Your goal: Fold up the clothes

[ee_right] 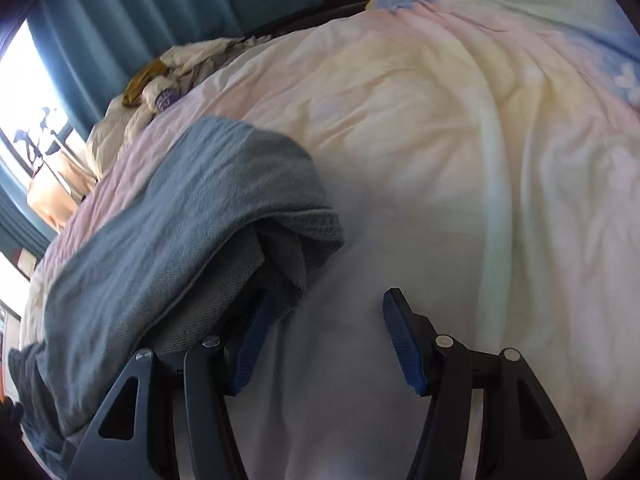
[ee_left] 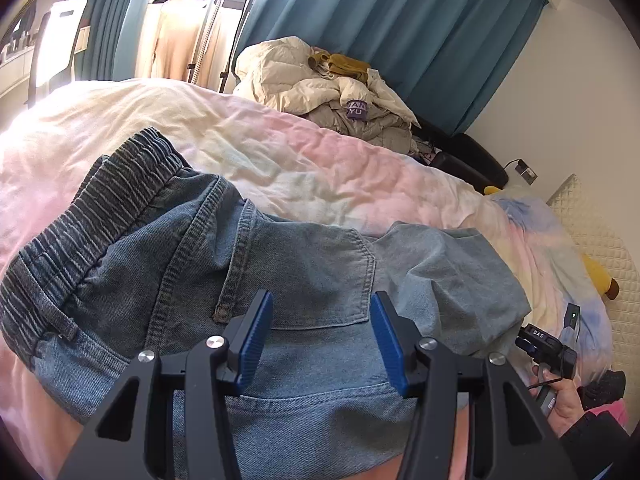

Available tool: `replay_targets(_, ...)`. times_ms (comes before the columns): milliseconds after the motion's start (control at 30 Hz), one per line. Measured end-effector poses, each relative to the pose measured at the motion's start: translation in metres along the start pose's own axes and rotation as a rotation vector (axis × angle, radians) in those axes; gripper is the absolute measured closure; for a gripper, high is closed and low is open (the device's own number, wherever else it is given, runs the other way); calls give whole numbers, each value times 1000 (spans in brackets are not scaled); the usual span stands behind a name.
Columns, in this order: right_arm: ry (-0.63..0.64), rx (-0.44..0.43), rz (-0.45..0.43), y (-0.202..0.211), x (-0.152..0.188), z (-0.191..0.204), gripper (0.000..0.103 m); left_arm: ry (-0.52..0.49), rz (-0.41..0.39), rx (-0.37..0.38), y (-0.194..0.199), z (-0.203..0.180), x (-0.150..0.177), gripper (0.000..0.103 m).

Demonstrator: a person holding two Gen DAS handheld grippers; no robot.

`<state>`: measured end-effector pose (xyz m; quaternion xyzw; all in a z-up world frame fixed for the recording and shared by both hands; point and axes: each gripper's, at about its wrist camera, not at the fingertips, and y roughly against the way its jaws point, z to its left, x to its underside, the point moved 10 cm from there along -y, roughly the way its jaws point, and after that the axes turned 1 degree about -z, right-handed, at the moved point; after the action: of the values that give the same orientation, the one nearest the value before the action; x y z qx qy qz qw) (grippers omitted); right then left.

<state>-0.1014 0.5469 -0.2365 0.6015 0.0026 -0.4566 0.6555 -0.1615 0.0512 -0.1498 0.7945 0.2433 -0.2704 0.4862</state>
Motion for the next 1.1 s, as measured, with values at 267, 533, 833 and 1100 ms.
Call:
replay_targets(267, 47, -97, -113, -6, -22, 25, 44, -5, 37, -5, -15, 0, 6, 51)
replay_targets(533, 62, -211, -224, 6, -50, 62, 48, -7, 42, -4, -22, -1, 7, 51)
replay_targets(833, 169, -136, -274, 16, -59, 70, 48, 3, 34, -5, -18, 1, 5, 51)
replay_targets(1100, 159, -73, -159, -17, -36, 35, 45, -1, 32, -6, -19, 2, 6, 51)
